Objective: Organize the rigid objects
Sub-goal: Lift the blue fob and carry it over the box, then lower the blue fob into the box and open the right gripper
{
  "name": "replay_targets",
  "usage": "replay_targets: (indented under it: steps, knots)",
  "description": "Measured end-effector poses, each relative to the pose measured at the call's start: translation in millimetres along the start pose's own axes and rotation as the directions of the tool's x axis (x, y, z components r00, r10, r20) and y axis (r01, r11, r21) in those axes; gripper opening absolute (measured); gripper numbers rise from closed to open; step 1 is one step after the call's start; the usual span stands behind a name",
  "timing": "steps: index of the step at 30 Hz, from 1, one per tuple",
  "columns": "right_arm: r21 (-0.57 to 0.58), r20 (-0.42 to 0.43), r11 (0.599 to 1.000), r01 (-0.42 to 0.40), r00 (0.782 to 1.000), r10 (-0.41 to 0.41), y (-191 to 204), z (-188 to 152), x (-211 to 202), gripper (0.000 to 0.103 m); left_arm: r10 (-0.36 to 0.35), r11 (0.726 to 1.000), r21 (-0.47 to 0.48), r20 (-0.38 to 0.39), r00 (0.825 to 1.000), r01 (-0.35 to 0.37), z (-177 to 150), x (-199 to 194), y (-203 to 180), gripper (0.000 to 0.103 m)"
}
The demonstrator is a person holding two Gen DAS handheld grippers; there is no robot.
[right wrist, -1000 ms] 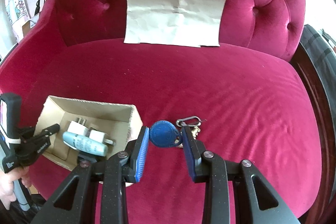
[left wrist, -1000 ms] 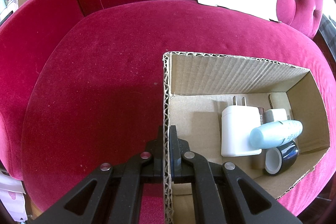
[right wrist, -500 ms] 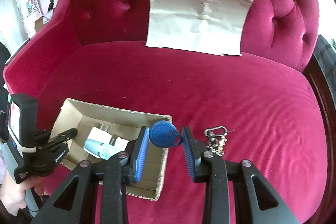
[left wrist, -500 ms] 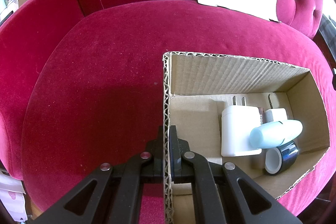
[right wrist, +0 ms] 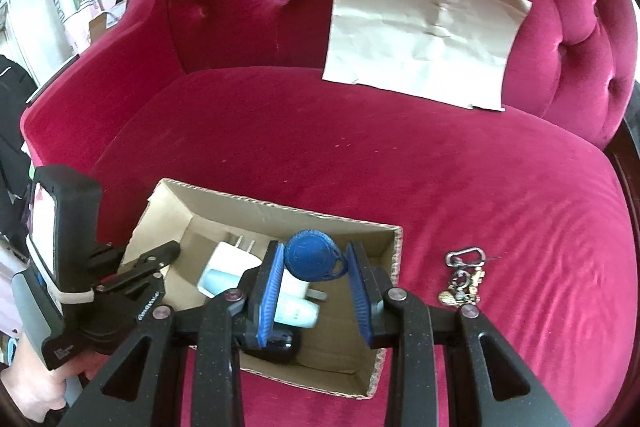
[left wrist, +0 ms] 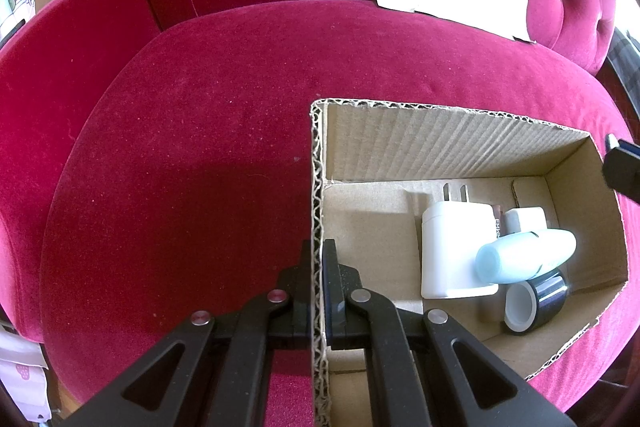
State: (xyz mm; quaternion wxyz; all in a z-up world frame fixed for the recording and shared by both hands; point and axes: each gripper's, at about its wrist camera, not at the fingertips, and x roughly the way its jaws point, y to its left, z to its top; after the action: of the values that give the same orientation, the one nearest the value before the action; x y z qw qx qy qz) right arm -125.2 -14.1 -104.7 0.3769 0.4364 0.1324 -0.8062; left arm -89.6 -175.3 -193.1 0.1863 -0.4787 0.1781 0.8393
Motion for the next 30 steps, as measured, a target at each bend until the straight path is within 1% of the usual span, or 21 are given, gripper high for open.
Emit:
replay_targets:
  steps: [2, 13, 17, 21, 29, 30]
  knots:
    - [-0.005, -0.01, 1.0, -0.015, 1.0, 0.015, 5, 1, 4, 0.034, -0.005, 1.0, 0.014, 0.002, 1.0, 0.005, 0, 0, 0, 0.003]
    - [-0.013, -0.036, 0.998, -0.055, 0.998, 0.055, 25, 6, 20, 0.034, -0.005, 1.0, 0.013, 0.002, 1.0, 0.005, 0, 0, -1, 0.003]
    - [-0.018, -0.058, 0.997, -0.069, 0.996, 0.068, 30, 6, 28, 0.034, -0.006, 1.0, 0.013, 0.001, 1.0, 0.006, -1, -1, 0, 0.003]
    - [-0.009, -0.075, 0.996, -0.086, 0.994, 0.085, 32, 6, 34, 0.034, -0.007, 1.0, 0.012, 0.0, 1.0, 0.007, -2, -2, 1, 0.003]
    - [0.011, -0.068, 0.995, -0.103, 0.992, 0.104, 29, 8, 33, 0.035, -0.008, 1.0, 0.014, 0.0, 1.0, 0.008, -3, -3, 1, 0.003]
    - [0.009, -0.063, 0.995, -0.101, 0.993, 0.102, 28, 8, 32, 0.037, -0.008, 1.0, 0.014, 0.0, 1.0, 0.008, -4, -4, 1, 0.003]
